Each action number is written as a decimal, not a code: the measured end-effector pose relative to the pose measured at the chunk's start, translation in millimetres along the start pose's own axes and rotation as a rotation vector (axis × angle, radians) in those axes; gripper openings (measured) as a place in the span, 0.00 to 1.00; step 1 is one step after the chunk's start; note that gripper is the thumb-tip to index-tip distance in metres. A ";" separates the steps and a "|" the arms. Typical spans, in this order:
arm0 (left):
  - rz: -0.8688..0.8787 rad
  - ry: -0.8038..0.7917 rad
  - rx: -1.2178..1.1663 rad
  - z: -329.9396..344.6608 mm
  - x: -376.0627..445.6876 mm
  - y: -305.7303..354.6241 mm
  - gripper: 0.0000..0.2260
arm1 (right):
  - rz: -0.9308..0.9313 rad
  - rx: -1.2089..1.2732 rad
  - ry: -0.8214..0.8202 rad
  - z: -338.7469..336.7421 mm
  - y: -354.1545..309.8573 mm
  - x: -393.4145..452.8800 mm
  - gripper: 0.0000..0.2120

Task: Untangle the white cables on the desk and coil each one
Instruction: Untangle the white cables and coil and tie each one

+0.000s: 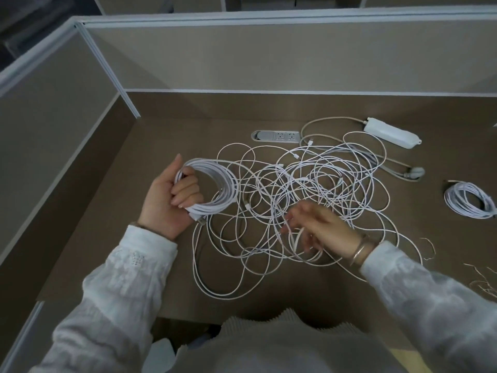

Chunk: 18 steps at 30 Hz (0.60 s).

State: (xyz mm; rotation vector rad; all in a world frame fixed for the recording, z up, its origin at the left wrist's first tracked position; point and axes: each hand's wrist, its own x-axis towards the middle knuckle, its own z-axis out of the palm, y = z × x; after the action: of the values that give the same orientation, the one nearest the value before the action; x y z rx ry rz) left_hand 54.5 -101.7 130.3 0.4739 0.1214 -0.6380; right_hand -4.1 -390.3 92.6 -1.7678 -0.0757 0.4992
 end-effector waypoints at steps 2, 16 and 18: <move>0.121 0.178 0.099 11.1 1.3 -6.2 0.20 | -0.013 -0.011 -0.095 7.5 -3.2 -3.0 0.21; 0.272 0.433 0.639 39.9 8.0 -56.0 0.15 | -0.081 0.325 -0.531 47.3 -60.7 -8.9 0.45; 0.257 0.445 0.671 42.8 5.7 -61.4 0.14 | -0.085 0.289 -0.546 45.7 -68.9 -10.1 0.47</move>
State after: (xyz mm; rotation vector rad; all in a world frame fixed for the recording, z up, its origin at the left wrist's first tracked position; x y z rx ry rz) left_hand 20.8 -167.5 143.0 1.2577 0.2645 -0.2970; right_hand -15.5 -333.7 152.6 -1.3038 -0.4369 0.8737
